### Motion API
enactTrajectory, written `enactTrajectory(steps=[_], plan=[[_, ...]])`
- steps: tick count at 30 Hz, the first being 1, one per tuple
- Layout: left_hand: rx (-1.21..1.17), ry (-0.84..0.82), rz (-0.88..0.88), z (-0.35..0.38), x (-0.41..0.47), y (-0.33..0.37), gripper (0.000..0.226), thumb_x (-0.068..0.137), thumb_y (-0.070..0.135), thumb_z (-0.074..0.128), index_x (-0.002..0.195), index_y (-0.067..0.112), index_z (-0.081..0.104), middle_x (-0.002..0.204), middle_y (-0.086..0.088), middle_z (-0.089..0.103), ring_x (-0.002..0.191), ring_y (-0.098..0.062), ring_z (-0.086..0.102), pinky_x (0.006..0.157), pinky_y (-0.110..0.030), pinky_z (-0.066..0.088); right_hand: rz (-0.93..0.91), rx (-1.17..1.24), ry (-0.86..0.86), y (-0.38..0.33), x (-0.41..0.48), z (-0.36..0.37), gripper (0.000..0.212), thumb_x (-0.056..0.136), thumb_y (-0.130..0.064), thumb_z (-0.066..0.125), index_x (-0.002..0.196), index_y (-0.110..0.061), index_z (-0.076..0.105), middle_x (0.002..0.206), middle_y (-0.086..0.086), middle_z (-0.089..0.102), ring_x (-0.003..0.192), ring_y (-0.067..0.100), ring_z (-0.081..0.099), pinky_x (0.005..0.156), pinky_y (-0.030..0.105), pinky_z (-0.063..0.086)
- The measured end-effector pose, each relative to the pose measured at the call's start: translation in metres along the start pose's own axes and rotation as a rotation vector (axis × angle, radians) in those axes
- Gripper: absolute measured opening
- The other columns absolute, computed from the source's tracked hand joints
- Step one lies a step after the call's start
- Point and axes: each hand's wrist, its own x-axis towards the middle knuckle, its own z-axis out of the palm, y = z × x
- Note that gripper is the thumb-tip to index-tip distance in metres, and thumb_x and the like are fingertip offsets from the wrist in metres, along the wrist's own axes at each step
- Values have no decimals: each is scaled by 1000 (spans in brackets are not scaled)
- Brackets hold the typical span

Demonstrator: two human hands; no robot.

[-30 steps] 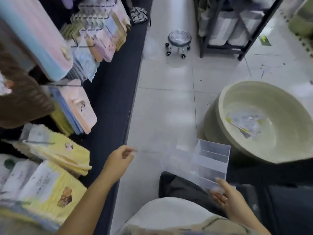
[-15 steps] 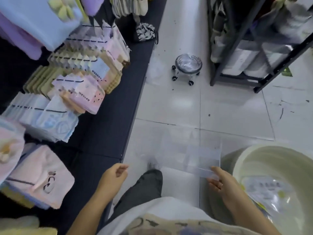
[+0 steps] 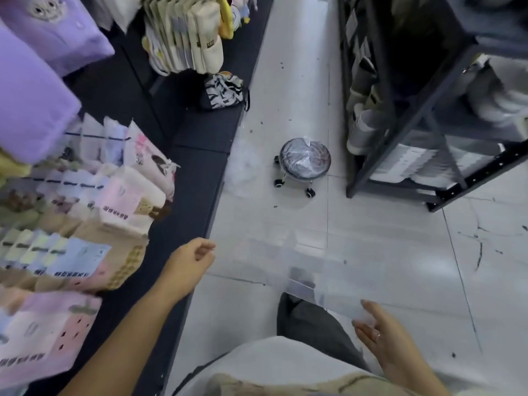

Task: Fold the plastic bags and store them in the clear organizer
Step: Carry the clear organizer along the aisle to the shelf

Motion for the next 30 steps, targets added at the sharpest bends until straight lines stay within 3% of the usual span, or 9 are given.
enactTrajectory(steps=[6,11,14,16,21,27,30], plan=[[-186,89,-152,32,125,61,18,93,16,59,107,27,62,106,9,63,101,-6,58,78,-18,43,-14,-227,-61,-182,125,65,28,83,-26,72,100,-8,59,89,16,60,84,30,64,72,32,50],[-321,190,-308,44,198,102,14,92,20,61,99,31,64,103,12,64,97,-1,58,78,-19,43,-139,-519,-188,-338,208,155,34,85,-25,70,108,-4,57,102,16,59,93,30,65,76,32,50],[-374,291,-374,37,244,112,11,92,23,62,99,30,65,102,12,66,94,2,59,72,-13,41,-201,-651,-290,-408,253,234,33,85,-24,70,105,-2,55,94,18,59,80,26,63,67,29,50],[-400,368,-415,27,279,116,11,92,24,62,101,29,65,102,11,66,94,1,59,72,-16,42,-220,-719,-363,-441,278,294,30,86,-25,69,103,-4,56,88,17,59,77,25,61,65,29,50],[-473,460,-492,-1,376,134,14,92,21,61,106,22,65,102,7,65,97,-10,61,76,-24,43,-270,-811,-480,-496,324,432,24,84,-23,69,97,-7,60,85,14,58,81,27,60,76,32,51],[-480,517,-468,-50,477,168,13,93,26,57,104,31,63,101,15,63,93,1,58,71,-20,43,-265,-960,-567,-546,361,532,29,83,-32,70,101,-11,62,68,7,68,68,22,63,69,33,51],[-512,569,-480,-64,506,173,14,93,28,56,104,33,63,100,17,63,94,2,57,71,-19,44,-266,-1044,-587,-557,375,573,37,83,-39,69,107,-12,62,78,15,64,73,27,58,70,37,47]])
